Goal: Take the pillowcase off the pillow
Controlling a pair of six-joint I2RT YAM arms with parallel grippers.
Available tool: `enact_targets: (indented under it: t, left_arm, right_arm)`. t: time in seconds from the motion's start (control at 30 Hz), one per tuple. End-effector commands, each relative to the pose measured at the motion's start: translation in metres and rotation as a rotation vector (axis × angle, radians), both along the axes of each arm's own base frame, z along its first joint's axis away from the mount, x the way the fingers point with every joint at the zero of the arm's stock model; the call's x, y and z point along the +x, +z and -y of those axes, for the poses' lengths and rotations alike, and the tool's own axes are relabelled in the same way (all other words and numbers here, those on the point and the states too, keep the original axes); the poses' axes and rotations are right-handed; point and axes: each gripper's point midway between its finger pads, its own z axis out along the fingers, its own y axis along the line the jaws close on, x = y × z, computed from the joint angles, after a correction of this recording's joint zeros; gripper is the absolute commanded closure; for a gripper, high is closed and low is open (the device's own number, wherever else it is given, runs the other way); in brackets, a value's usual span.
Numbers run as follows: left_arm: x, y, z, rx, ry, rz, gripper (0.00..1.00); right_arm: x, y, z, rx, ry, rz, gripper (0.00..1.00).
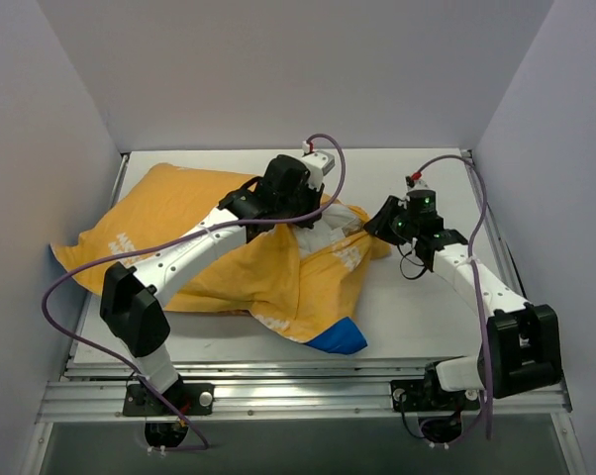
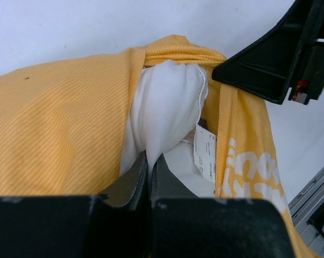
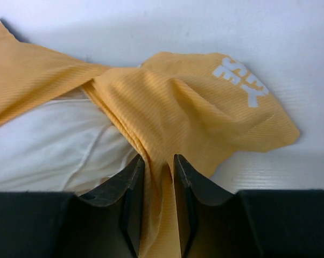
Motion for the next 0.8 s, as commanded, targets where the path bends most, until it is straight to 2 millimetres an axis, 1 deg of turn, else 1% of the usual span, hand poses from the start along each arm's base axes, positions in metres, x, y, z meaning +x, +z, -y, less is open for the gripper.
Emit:
enact_targets:
  t: [0.0,0.03,0.07,0.1,0.13,0.17,0.2,0.23,0.27,0.3,0.33,0.37,0.4,0.43,0.47,0.5,0.53,0.6,0.63,0.67,0.7,0.77]
  left_arm:
    - [0.029,0.084,0.007,-0.136,0.061,0.211,0.98]
    - [0.025,0.084,0.011,-0.138,0.044,0.209,0.98]
    - [0.022,0.085,0.015,-0.14,0.027,0.214,0.98]
    - [0.014,0.089,0.018,-0.15,0.0,0.22,0.98]
    - [0.011,0.084,0.016,-0.137,-0.008,0.22,0.98]
    - [0.004,0.082,0.017,-0.137,-0.032,0.215,0.98]
    - [-0.004,0.089,0.013,-0.145,-0.044,0.223,0.98]
    - [-0.009,0.077,0.007,-0.123,-0.047,0.207,0.98]
    - [-0.013,0.074,0.003,-0.117,-0.048,0.204,0.98]
    - [-0.021,0.086,-0.005,-0.135,-0.049,0.222,0.98]
    - [-0.027,0.087,-0.01,-0.14,-0.05,0.226,0.98]
    - [-0.033,0.076,-0.015,-0.128,-0.055,0.213,0.98]
    - [-0.042,0.09,-0.023,-0.155,-0.06,0.24,0.98]
    - [-0.05,0.092,-0.027,-0.162,-0.075,0.247,0.98]
    - [-0.06,0.093,-0.028,-0.171,-0.128,0.253,0.98]
    - [-0.073,0.092,-0.035,-0.177,-0.159,0.254,0.98]
    - [-0.081,0.091,-0.038,-0.181,-0.183,0.248,0.98]
    - [-0.1,0.083,-0.046,-0.182,-0.232,0.218,0.98]
    - [-0.105,0.08,-0.049,-0.184,-0.246,0.208,0.98]
    - [-0.116,0.078,-0.047,-0.205,-0.289,0.186,0.98]
    - [-0.123,0.076,-0.053,-0.221,-0.303,0.182,0.98]
    - [-0.133,0.078,-0.055,-0.256,-0.334,0.185,0.98]
  right_arm:
    - [-0.004,0.03,0.042,-0.22,-0.146,0.023,0.78]
    - [-0.005,0.037,0.038,-0.223,-0.14,0.04,0.78]
    - [-0.004,0.041,0.032,-0.221,-0.127,0.05,0.9]
    - [-0.004,0.04,0.031,-0.22,-0.123,0.048,0.97]
    - [-0.004,0.036,0.031,-0.225,-0.121,0.037,1.0]
    - [-0.003,0.032,0.032,-0.232,-0.121,0.031,1.0]
    - [-0.003,0.028,0.032,-0.238,-0.118,0.02,1.0]
    - [-0.003,0.026,0.033,-0.241,-0.116,0.021,1.0]
    - [-0.002,0.024,0.034,-0.242,-0.119,0.022,1.0]
    - [-0.004,0.018,0.037,-0.247,-0.124,0.01,1.0]
    - [-0.003,0.013,0.041,-0.251,-0.132,0.0,1.0]
    - [-0.002,0.009,0.045,-0.253,-0.143,-0.003,1.0]
    - [-0.003,0.003,0.052,-0.259,-0.155,-0.017,1.0]
    - [-0.001,-0.003,0.063,-0.261,-0.182,-0.032,1.0]
    - [0.001,-0.006,0.067,-0.258,-0.186,-0.035,1.0]
    - [0.002,-0.009,0.071,-0.257,-0.194,-0.043,1.0]
    - [0.006,-0.014,0.076,-0.264,-0.2,-0.057,1.0]
    - [0.008,-0.02,0.076,-0.272,-0.187,-0.073,1.0]
    - [0.011,-0.028,0.076,-0.276,-0.181,-0.097,1.0]
    - [0.012,-0.032,0.076,-0.276,-0.179,-0.108,1.0]
    - [0.013,-0.043,0.075,-0.272,-0.17,-0.137,1.0]
    - [0.016,-0.049,0.075,-0.264,-0.167,-0.153,1.0]
